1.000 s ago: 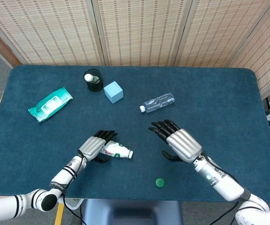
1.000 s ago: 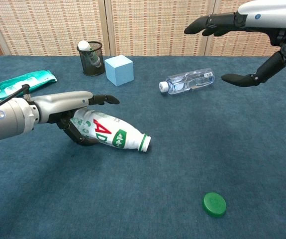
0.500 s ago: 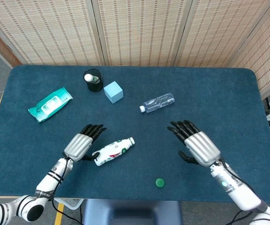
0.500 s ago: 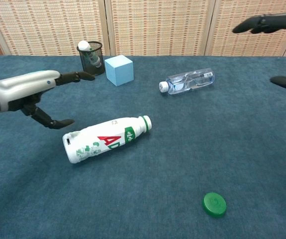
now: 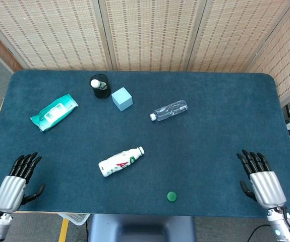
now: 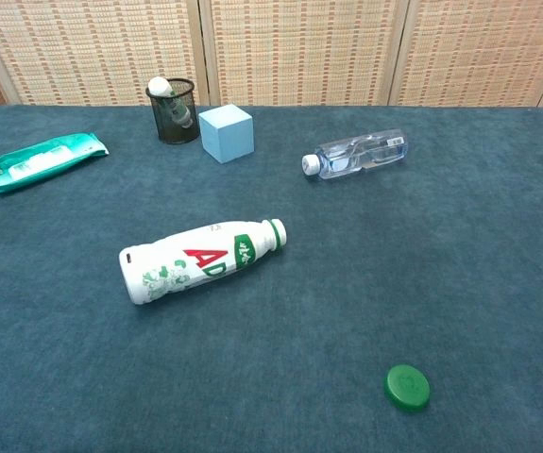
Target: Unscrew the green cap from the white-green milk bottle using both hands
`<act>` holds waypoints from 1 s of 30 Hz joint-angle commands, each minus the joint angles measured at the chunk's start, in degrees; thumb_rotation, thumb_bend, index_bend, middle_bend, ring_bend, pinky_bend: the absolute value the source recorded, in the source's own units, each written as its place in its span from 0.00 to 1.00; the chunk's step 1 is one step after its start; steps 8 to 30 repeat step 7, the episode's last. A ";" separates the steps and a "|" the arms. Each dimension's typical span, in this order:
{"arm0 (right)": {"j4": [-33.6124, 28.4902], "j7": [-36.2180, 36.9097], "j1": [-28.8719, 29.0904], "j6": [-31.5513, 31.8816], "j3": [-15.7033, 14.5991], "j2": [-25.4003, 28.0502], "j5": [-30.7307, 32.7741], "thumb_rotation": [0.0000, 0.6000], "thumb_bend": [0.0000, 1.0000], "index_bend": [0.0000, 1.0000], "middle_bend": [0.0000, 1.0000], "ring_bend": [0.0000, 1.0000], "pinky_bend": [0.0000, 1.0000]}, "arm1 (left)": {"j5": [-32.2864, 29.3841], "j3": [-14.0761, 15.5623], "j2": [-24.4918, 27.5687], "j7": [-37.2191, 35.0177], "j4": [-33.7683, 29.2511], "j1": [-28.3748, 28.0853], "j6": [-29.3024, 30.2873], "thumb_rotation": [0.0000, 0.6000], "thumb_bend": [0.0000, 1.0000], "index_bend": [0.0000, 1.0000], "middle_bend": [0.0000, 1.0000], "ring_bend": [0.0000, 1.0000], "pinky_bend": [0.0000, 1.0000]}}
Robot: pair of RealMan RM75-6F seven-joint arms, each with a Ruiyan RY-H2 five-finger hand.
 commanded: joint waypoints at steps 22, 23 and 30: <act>2.23 3.01 -1.96 1.33 2.11 -0.47 0.04 1.00 0.34 0.00 0.00 0.00 0.00 | -1.20 -1.24 2.29 5.11 -0.05 0.59 -2.62 1.00 0.37 0.00 0.00 0.00 0.00; 2.23 3.01 -1.96 1.33 2.11 -0.47 0.04 1.00 0.34 0.00 0.00 0.00 0.00 | -1.20 -1.24 2.29 5.11 -0.05 0.59 -2.62 1.00 0.37 0.00 0.00 0.00 0.00; 2.23 3.01 -1.96 1.33 2.11 -0.47 0.04 1.00 0.34 0.00 0.00 0.00 0.00 | -1.20 -1.24 2.29 5.11 -0.05 0.59 -2.62 1.00 0.37 0.00 0.00 0.00 0.00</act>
